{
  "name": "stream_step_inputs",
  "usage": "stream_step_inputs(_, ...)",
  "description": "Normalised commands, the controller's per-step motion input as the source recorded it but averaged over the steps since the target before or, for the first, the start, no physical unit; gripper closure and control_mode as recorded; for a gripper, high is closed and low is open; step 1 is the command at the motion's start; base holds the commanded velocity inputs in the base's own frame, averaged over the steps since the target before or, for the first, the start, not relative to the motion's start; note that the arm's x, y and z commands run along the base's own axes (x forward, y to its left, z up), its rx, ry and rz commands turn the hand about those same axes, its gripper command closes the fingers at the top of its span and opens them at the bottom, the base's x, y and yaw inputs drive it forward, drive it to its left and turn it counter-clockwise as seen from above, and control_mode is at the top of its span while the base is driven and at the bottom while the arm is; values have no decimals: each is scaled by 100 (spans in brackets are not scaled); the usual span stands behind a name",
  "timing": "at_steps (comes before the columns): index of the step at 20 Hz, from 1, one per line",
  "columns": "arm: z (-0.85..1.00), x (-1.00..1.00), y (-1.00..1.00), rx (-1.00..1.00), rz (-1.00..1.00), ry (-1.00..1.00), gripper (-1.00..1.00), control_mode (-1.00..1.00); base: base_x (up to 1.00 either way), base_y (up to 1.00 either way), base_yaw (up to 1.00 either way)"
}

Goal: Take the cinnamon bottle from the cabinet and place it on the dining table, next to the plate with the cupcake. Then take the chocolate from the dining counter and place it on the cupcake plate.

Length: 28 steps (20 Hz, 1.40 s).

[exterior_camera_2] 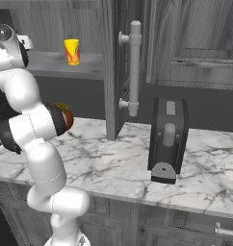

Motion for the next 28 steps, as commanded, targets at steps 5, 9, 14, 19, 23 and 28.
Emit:
stream_step_inputs(5, 0, 9, 0, 0, 0, 5, -100, -100, 0, 0, 0)
stream_step_inputs(9, 0, 9, 3, 0, 0, 2, -100, -100, 0, 0, 0)
stream_step_inputs(14, 0, 7, 3, 0, 0, 0, -100, -100, 0, 0, 0)
stream_step_inputs(19, 0, 7, 3, 0, 0, 0, -100, -100, 0, 0, 0)
stream_step_inputs(23, 0, 11, 1, 0, 0, 0, -100, -100, 0, 0, 0)
stream_step_inputs(28, 0, 14, 1, 0, 0, 0, -100, -100, 0, 0, 0)
